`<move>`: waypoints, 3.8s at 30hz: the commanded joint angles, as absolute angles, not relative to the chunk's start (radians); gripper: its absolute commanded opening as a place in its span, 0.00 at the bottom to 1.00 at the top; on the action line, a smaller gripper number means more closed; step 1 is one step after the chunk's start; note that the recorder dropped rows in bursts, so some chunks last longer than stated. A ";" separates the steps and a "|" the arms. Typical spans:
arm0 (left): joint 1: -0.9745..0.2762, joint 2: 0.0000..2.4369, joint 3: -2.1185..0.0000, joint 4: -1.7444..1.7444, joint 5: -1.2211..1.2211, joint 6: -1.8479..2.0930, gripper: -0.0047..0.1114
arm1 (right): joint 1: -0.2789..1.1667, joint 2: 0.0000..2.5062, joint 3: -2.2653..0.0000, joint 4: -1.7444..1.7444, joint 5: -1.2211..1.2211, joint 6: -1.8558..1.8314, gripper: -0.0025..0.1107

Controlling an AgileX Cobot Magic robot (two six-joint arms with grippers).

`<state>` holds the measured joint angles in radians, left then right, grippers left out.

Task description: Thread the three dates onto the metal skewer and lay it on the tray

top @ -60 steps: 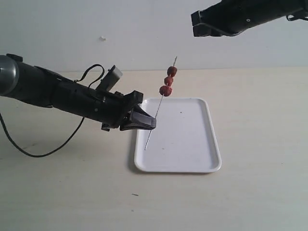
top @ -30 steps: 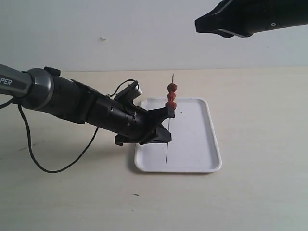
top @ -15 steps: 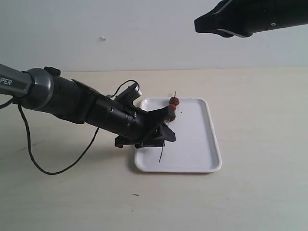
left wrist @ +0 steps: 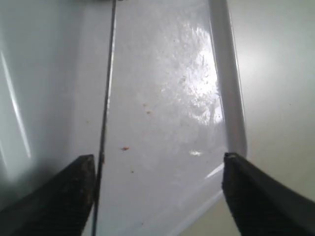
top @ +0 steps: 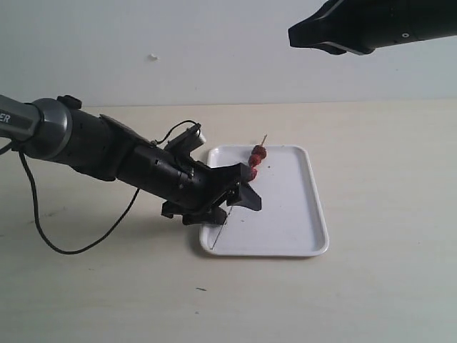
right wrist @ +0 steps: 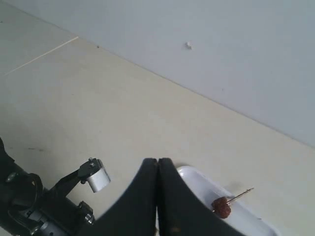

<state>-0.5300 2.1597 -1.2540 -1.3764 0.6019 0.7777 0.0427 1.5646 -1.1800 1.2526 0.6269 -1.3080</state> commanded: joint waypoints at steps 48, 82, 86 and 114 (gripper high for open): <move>-0.338 0.378 -0.281 -1.557 -0.071 1.333 0.04 | 0.047 1.373 -0.893 1.744 0.868 -1.883 0.02; -0.338 0.123 -0.111 -1.550 -0.083 1.327 0.04 | 0.047 0.302 -0.345 1.744 0.144 -1.526 0.02; -0.338 0.123 -0.111 -1.550 -0.083 1.327 0.04 | 0.047 0.290 -0.345 1.744 0.117 -1.568 0.02; -0.338 0.123 -0.111 -1.548 -0.083 1.326 0.04 | -0.003 0.044 0.000 -0.210 0.164 0.315 0.02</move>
